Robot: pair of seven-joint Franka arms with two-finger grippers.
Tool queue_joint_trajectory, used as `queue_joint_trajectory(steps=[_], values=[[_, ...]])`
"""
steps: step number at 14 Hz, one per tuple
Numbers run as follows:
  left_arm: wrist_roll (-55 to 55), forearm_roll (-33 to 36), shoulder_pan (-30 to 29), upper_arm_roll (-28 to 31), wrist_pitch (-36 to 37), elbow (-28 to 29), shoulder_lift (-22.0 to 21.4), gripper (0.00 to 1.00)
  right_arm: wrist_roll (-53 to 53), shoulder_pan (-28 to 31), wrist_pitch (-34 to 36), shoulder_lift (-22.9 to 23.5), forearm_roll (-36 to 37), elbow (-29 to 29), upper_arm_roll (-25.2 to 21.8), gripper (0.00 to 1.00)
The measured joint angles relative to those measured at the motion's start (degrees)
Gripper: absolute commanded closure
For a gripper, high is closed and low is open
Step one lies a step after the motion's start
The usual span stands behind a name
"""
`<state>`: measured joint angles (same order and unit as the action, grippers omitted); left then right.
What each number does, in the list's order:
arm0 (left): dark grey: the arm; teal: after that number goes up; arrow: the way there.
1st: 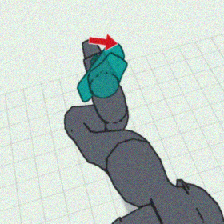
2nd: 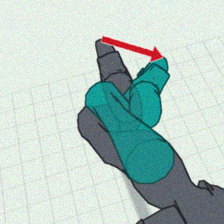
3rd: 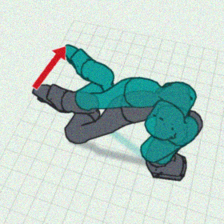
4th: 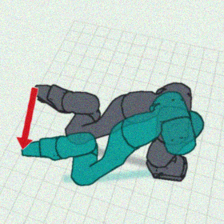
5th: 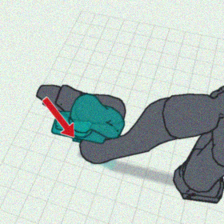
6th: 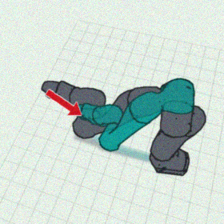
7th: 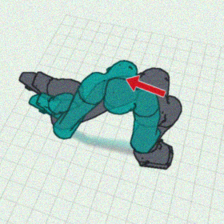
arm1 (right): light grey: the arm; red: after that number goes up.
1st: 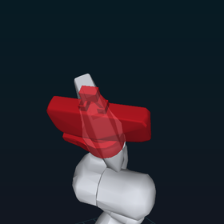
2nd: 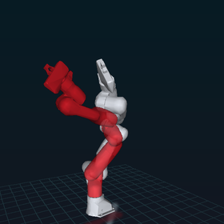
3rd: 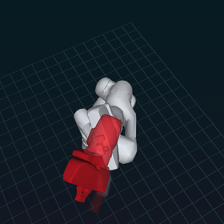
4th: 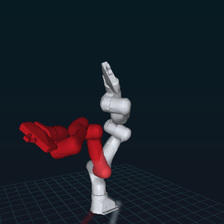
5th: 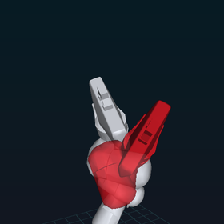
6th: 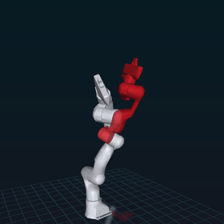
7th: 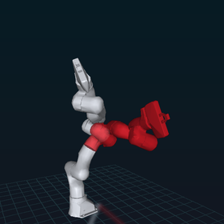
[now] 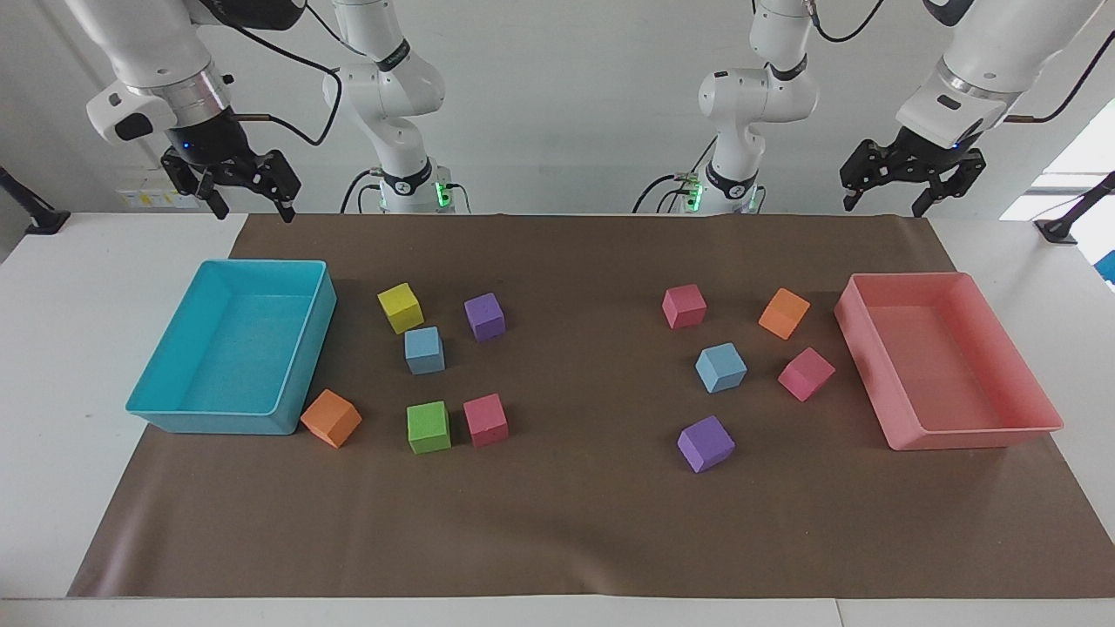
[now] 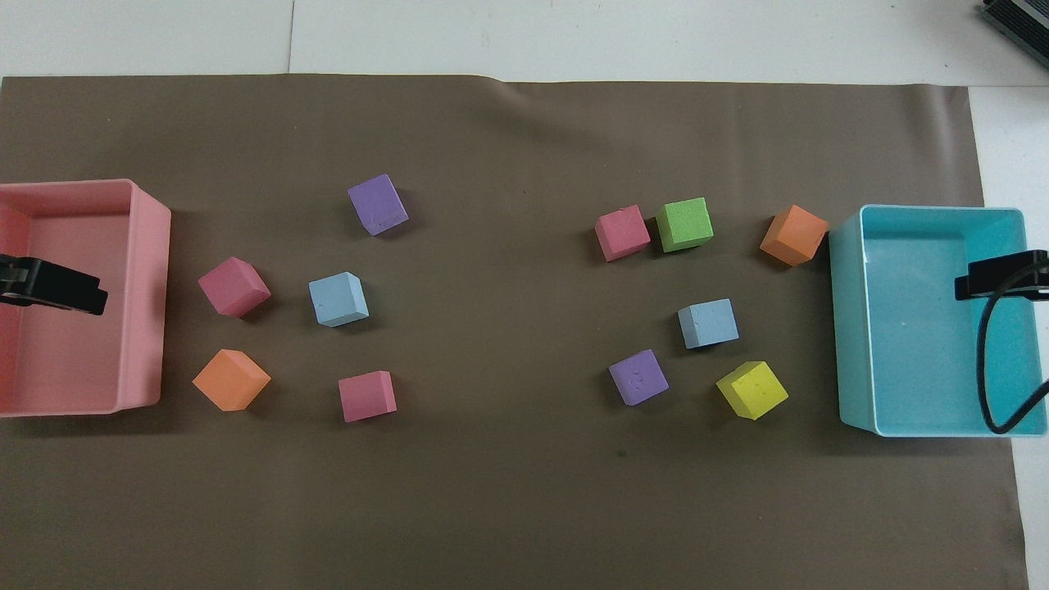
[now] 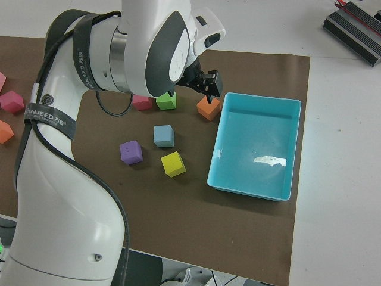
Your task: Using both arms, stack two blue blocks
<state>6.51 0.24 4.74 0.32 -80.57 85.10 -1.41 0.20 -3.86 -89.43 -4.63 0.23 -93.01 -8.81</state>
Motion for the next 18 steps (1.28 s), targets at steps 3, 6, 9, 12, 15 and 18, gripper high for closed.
queue_joint_trajectory(steps=[3,6,9,12,15,18], values=[[0.0,0.0,0.0,0.0,0.0,0.0,0.0,0.0,0.0,0.0,0.0,0.0,0.0,0.0,0.0,0.0],[0.0,0.0,0.0,0.0,0.0,0.0,0.0,0.0,0.0,0.0,0.0,0.0,0.0,0.0,0.0,0.0],[0.0,0.0,0.0,0.0,0.0,0.0,0.0,0.0,0.0,0.1,0.1,0.0,0.0,0.0,0.0,0.0],[0.0,0.0,0.0,0.0,0.0,0.0,0.0,0.0,0.0,0.1,0.1,-0.1,0.0,-0.8,0.0,0.0],[0.0,0.0,0.0,0.0,0.0,0.0,0.0,0.0,0.0,0.0,0.0,-0.1,0.0,-1.2,0.0,0.0],[0.0,0.0,0.0,0.0,0.0,0.0,0.0,0.0,0.0,-0.2,-0.3,-0.1,0.0,-1.7,0.0,0.0]])
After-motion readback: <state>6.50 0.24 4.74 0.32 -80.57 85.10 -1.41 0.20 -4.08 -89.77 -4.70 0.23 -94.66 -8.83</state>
